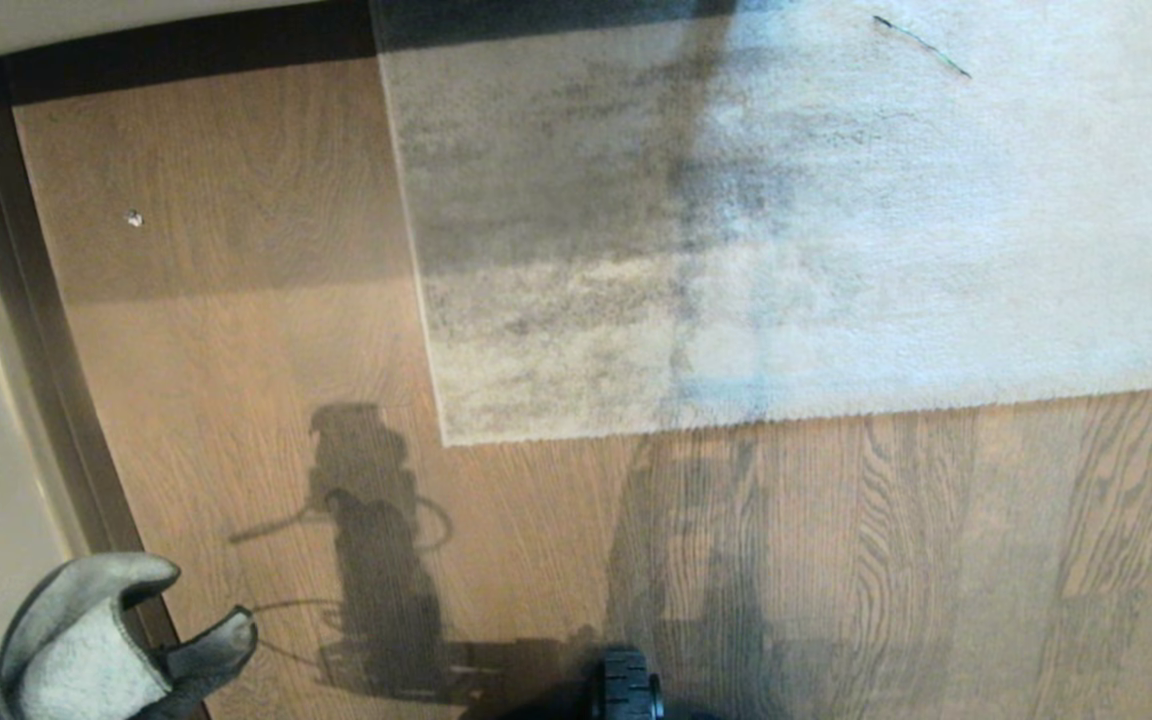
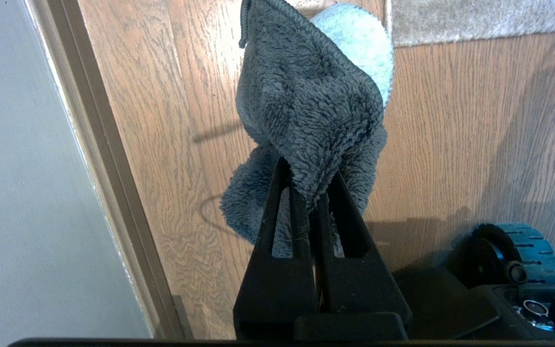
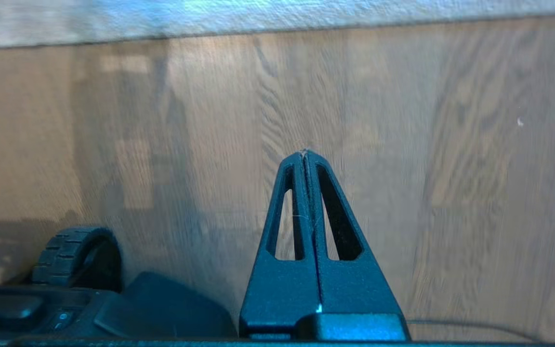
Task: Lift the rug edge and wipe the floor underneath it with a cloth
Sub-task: Lift up the carpet
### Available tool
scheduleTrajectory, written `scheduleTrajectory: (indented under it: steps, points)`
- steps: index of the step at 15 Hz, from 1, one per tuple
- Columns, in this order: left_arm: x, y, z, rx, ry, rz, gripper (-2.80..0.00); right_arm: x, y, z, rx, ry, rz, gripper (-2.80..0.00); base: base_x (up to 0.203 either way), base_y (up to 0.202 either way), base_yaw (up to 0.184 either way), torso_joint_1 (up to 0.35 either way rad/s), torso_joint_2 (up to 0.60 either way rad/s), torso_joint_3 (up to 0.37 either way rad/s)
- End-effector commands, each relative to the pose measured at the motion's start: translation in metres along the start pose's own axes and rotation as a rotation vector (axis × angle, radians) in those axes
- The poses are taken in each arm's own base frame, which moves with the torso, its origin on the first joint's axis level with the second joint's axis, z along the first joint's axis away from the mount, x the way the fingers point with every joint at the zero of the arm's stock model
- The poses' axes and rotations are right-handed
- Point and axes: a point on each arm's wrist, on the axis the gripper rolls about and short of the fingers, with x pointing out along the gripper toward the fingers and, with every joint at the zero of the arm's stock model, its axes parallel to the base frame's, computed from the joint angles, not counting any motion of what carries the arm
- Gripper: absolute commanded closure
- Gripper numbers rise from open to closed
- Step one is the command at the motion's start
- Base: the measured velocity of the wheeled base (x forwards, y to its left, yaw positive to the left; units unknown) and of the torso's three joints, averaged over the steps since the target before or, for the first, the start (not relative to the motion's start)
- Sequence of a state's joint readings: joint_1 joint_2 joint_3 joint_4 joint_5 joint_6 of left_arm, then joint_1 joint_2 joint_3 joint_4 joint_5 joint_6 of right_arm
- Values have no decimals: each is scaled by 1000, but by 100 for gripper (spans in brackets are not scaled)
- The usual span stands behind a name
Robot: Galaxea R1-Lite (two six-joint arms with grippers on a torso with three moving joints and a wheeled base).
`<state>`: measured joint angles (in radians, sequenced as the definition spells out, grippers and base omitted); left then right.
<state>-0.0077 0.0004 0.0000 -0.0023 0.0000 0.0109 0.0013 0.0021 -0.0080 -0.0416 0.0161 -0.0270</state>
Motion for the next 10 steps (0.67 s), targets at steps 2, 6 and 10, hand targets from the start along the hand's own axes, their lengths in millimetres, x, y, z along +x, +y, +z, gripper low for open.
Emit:
scheduleTrajectory:
  steps: [2, 6, 10]
  points:
    - [0, 0, 0, 0, 0, 0, 0, -2, 2, 24, -9, -19, 101, 0, 0, 0, 0, 0, 0, 0]
    - [0, 0, 0, 0, 0, 0, 0, 12, 2, 70, -15, 20, 183, 0, 0, 0, 0, 0, 0, 0]
    - [0, 0, 0, 0, -1, 0, 0, 39, 1, 93, -5, 123, 201, 0, 0, 0, 0, 0, 0, 0]
